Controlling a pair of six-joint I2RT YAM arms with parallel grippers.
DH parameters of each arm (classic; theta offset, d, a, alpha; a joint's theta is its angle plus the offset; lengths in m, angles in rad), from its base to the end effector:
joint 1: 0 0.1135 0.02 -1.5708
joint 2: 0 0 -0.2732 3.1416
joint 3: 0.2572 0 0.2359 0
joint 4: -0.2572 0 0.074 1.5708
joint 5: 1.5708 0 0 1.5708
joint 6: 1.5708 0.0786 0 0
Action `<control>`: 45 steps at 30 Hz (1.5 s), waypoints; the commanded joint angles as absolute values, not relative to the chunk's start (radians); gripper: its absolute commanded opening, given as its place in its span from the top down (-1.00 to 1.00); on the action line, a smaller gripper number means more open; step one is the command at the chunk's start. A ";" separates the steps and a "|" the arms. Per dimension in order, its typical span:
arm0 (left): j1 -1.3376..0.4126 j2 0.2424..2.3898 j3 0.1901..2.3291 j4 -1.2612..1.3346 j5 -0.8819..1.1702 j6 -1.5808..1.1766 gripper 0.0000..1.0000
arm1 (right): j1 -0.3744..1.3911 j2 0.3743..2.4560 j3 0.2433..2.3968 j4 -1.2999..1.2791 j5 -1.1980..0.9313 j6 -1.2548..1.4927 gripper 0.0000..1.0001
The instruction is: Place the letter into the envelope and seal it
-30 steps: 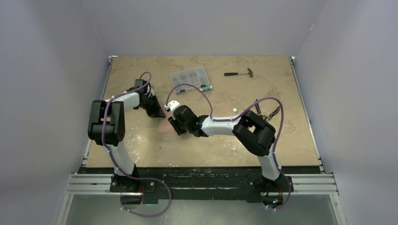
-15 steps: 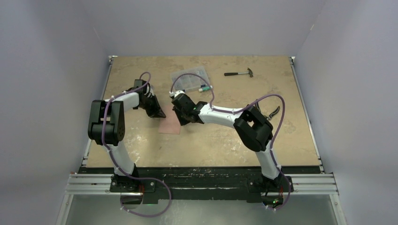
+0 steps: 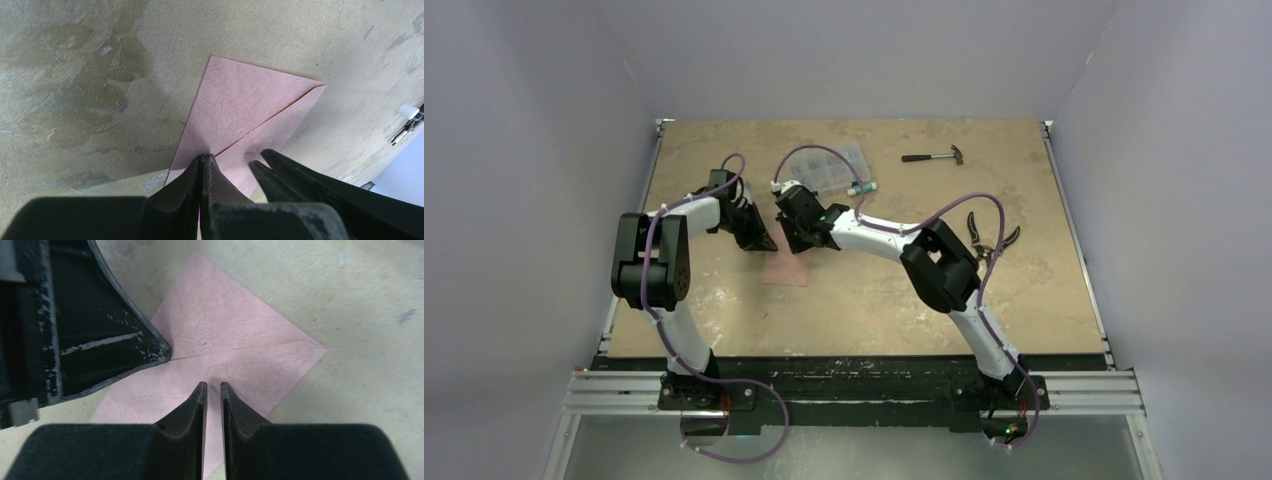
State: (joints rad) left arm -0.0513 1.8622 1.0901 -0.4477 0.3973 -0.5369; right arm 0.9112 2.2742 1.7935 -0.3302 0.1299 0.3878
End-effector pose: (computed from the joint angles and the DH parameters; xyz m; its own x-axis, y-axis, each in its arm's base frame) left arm 0.3521 -0.0485 0.1215 -0.8980 -0.4261 -0.1096 -0.3248 0.8101 -0.4881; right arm 0.3337 0.4137 0.1594 -0.6869 -0.2739 -0.6732 -0.5068 0.8444 0.1736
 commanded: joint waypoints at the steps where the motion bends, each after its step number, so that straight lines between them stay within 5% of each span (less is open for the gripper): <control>1: -0.054 1.960 1.024 -0.467 0.237 -0.479 1.00 | 0.939 2.289 1.829 -0.322 0.077 0.332 0.65; 22: -0.053 1.991 1.061 -0.482 0.223 -0.446 1.00 | 0.977 2.428 1.835 -0.449 0.456 0.400 0.52; 39: -0.054 1.987 1.064 -0.488 0.210 -0.403 1.00 | 0.853 2.468 1.940 -0.412 0.427 0.457 0.53; 45: -0.054 1.922 1.146 -0.473 0.351 -0.422 1.00 | 0.797 2.289 1.894 -0.391 0.265 0.512 0.38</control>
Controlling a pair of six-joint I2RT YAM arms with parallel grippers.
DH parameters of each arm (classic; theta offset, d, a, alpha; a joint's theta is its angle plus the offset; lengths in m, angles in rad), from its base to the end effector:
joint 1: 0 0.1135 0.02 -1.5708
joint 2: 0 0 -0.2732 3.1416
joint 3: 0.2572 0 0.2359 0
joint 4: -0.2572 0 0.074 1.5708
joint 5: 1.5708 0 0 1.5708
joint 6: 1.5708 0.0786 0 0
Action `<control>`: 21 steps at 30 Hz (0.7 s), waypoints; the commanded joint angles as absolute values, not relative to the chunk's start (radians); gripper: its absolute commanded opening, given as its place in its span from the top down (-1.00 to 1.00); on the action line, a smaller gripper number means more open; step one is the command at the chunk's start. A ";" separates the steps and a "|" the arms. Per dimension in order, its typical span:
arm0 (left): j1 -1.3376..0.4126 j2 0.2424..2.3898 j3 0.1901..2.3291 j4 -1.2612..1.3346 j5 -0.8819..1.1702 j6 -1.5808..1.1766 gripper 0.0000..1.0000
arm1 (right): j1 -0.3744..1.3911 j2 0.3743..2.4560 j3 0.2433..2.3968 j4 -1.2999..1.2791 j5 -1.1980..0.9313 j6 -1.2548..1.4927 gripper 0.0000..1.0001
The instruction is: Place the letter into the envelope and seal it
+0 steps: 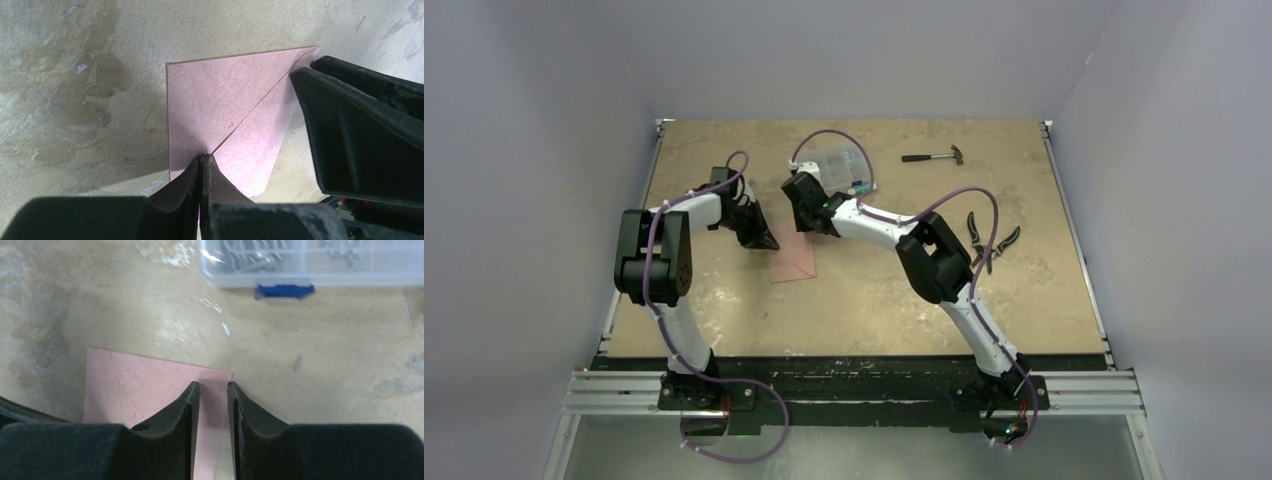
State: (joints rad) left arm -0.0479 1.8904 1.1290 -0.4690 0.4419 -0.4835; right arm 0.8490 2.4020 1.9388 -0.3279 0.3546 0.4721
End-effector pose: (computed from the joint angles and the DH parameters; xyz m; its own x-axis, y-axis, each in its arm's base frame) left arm 0.3588 -0.0509 0.1222 -0.9200 -0.3766 -0.1082 -0.2731 0.8143 -0.5121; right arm 0.3882 0.3998 0.1443 -0.6652 -0.1103 -0.7385 -0.2696 0.9578 0.0998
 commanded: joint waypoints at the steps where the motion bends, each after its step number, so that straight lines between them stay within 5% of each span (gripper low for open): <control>1: -0.054 1.903 1.174 -0.471 0.380 -0.426 0.97 | 0.782 2.234 1.861 -0.372 0.241 0.526 0.32; 7: -0.054 1.821 1.332 -0.497 0.446 -0.458 0.54 | 0.664 2.022 1.696 -0.356 0.224 0.614 0.15; 12: -0.056 1.793 1.359 -0.461 0.426 -0.480 0.37 | 0.541 1.967 1.583 -0.321 0.203 0.594 0.00; 16: -0.102 1.767 1.335 -0.358 0.421 -0.496 0.25 | 0.464 1.961 1.532 -0.230 0.112 0.492 -0.20; 21: -0.190 1.740 1.316 -0.312 0.311 -0.466 0.15 | 0.382 1.983 1.453 -0.025 -0.136 0.161 -0.22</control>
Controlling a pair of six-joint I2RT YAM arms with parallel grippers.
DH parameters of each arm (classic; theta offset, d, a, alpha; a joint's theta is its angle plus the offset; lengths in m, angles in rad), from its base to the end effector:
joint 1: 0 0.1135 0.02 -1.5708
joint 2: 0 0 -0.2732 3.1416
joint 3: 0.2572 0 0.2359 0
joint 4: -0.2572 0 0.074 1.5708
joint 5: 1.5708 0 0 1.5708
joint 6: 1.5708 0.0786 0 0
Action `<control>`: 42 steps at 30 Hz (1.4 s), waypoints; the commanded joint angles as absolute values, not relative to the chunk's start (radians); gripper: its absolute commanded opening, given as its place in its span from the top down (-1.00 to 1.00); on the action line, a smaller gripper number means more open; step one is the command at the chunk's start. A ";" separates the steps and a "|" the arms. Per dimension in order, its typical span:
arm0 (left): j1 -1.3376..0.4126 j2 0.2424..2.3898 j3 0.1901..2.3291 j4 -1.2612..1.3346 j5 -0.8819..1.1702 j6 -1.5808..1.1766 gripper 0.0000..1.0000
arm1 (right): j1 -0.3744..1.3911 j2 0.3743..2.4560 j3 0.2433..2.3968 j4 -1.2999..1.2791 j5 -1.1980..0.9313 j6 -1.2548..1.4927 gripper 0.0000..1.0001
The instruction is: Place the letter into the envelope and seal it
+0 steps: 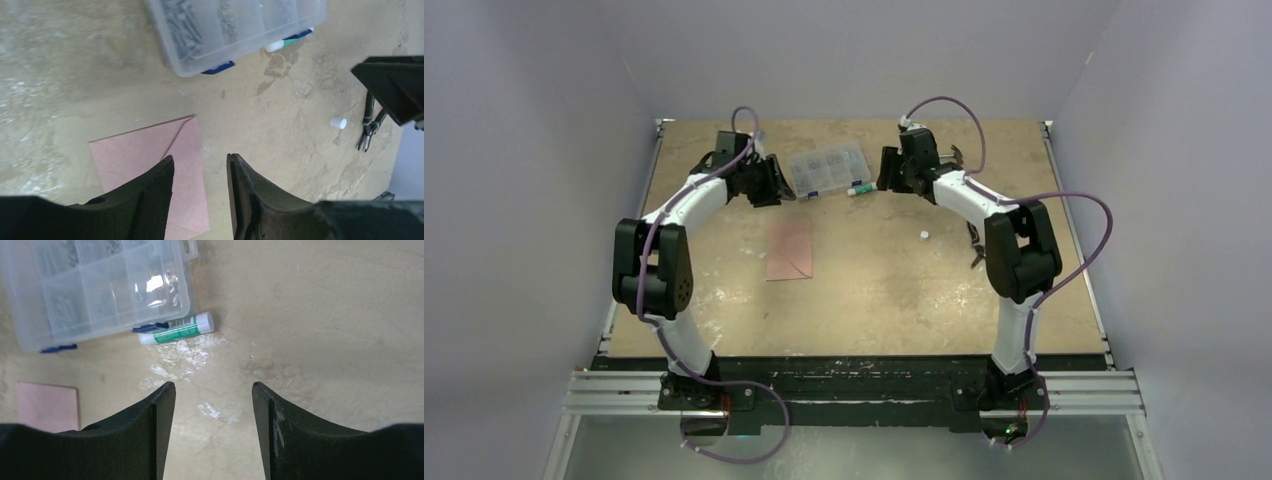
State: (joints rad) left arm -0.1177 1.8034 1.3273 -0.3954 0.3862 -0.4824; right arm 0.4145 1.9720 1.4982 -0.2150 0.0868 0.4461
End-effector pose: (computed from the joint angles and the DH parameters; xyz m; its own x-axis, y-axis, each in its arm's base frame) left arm 0.4014 -0.0773 0.2158 -0.8354 -0.3339 -0.4365 -0.0429 0.8314 -0.5540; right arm 0.4372 0.1849 0.2175 -0.6715 0.1741 -0.7202 -0.0557 0.9574 0.2834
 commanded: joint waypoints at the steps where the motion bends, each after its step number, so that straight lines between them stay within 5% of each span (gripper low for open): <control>1: -0.206 1.737 1.312 -0.307 0.293 -0.461 0.14 | 0.371 1.997 1.447 -0.008 -0.174 0.099 -0.24; 20: -0.278 1.815 1.360 -0.341 0.338 -0.488 0.11 | 0.342 2.265 1.695 -0.023 -0.383 -0.517 -0.24; 42: -0.278 1.847 1.391 -0.389 0.317 -0.477 0.13 | 0.371 2.266 1.713 -0.180 -0.417 -0.534 -0.06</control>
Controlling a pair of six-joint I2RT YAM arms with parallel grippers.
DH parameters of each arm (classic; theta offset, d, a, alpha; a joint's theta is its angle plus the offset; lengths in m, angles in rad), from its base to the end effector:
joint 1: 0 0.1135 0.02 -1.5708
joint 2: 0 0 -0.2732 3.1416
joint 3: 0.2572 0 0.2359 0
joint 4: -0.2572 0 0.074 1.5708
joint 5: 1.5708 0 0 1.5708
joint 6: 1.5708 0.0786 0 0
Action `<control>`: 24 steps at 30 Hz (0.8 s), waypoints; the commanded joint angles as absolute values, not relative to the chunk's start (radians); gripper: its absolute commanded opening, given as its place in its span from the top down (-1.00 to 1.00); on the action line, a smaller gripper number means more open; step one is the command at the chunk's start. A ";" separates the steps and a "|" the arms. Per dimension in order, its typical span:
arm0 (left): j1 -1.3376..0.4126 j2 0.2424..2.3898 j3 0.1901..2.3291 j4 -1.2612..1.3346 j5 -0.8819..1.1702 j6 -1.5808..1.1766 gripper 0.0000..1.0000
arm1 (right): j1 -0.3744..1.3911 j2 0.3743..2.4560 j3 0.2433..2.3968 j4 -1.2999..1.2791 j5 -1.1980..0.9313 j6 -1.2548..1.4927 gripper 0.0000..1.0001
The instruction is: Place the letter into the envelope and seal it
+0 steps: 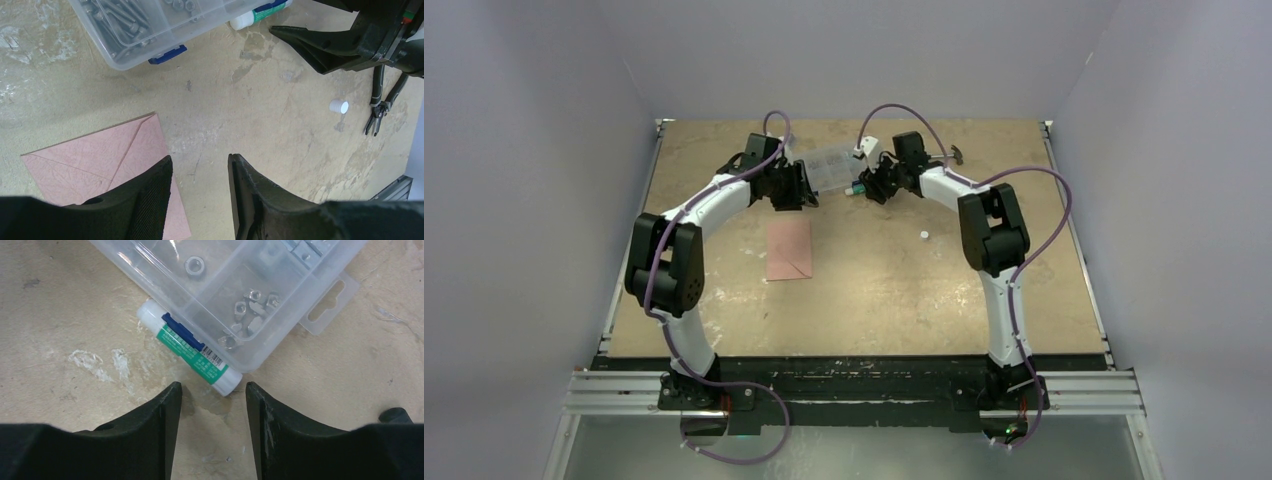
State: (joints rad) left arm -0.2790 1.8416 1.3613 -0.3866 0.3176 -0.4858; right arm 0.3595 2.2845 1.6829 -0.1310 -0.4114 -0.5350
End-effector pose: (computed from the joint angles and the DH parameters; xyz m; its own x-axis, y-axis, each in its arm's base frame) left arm 0.3964 -0.1391 0.2112 -0.8609 -0.2148 -0.4612 0.0610 0.8564 -0.5127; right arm 0.4846 0.2157 0.1427 -0.2323 -0.5865 -0.7759 -0.8360 0.5282 -0.1490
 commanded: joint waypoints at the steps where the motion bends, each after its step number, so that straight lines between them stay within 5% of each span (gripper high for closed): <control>1: -0.278 1.848 1.390 -0.390 0.317 -0.477 0.13 | 0.372 2.262 1.709 -0.181 -0.420 -0.528 -0.03; 15: -0.278 1.877 1.377 -0.392 0.325 -0.486 0.25 | 0.428 2.149 1.533 -0.136 -0.382 -0.448 0.17; 24: -0.278 1.879 1.375 -0.400 0.323 -0.482 0.25 | 0.478 2.236 1.628 -0.144 -0.091 -0.341 -0.24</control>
State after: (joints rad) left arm -0.2790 1.8832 1.3613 -0.3916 0.3180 -0.4862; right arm 0.4675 2.1792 1.5330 -0.1158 -0.2817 -0.4095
